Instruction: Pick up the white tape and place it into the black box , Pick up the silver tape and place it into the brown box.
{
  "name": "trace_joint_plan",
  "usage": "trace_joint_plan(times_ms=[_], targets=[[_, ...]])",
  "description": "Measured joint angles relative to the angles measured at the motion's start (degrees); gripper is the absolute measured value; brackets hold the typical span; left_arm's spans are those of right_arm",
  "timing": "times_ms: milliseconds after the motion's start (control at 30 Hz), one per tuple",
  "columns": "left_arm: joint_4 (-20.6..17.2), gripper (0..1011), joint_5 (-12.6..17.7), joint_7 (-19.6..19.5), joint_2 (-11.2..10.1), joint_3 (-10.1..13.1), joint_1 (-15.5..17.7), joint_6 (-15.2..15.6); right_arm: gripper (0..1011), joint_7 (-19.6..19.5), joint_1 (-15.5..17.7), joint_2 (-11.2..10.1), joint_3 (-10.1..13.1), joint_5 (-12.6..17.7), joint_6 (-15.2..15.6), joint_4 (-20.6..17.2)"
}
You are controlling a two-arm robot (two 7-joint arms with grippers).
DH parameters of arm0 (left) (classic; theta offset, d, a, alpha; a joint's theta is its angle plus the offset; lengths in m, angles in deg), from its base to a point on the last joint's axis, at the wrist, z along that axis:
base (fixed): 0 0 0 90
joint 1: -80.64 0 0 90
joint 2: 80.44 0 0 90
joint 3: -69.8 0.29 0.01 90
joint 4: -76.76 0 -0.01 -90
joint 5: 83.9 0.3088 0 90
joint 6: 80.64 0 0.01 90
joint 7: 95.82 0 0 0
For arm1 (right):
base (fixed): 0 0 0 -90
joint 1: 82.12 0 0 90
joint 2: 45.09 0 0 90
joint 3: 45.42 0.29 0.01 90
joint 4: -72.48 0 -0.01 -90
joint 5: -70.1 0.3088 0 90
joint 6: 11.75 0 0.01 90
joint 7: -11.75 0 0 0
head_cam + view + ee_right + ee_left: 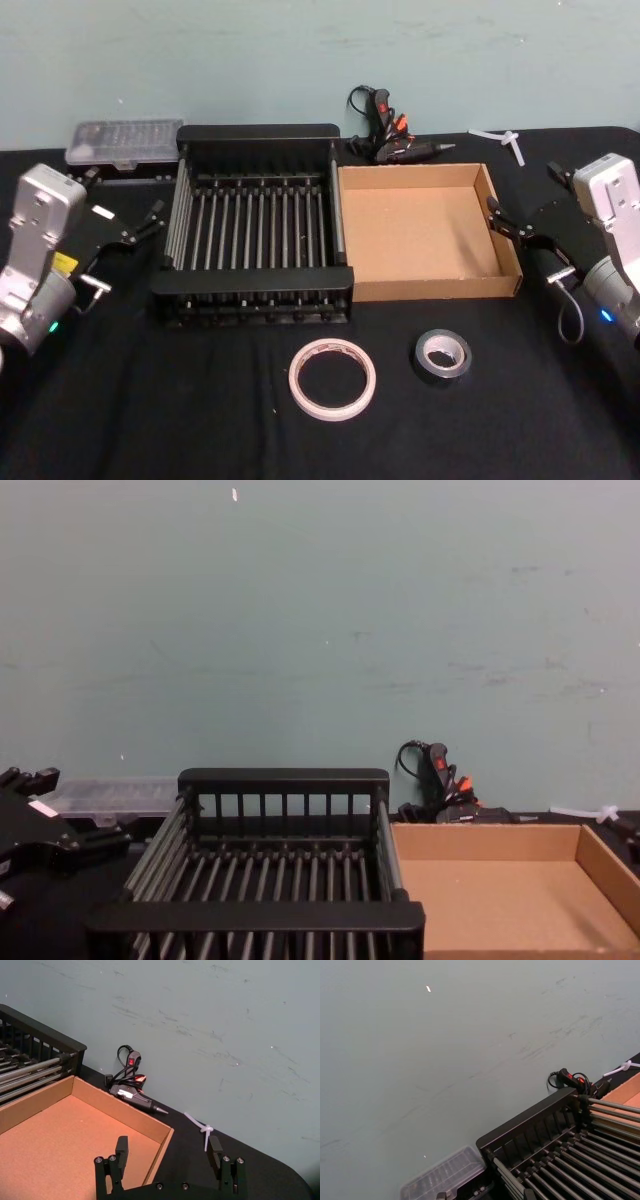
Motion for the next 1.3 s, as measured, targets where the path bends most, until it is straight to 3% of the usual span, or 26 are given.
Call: trace_joint_plan(times_ms=[1300], targets=[[0.0, 1001, 0.0, 0.0, 0.0, 0.0, 0.0, 0.0, 1002, 0.0, 0.0, 0.0, 0.0, 0.0, 0.0, 0.0]])
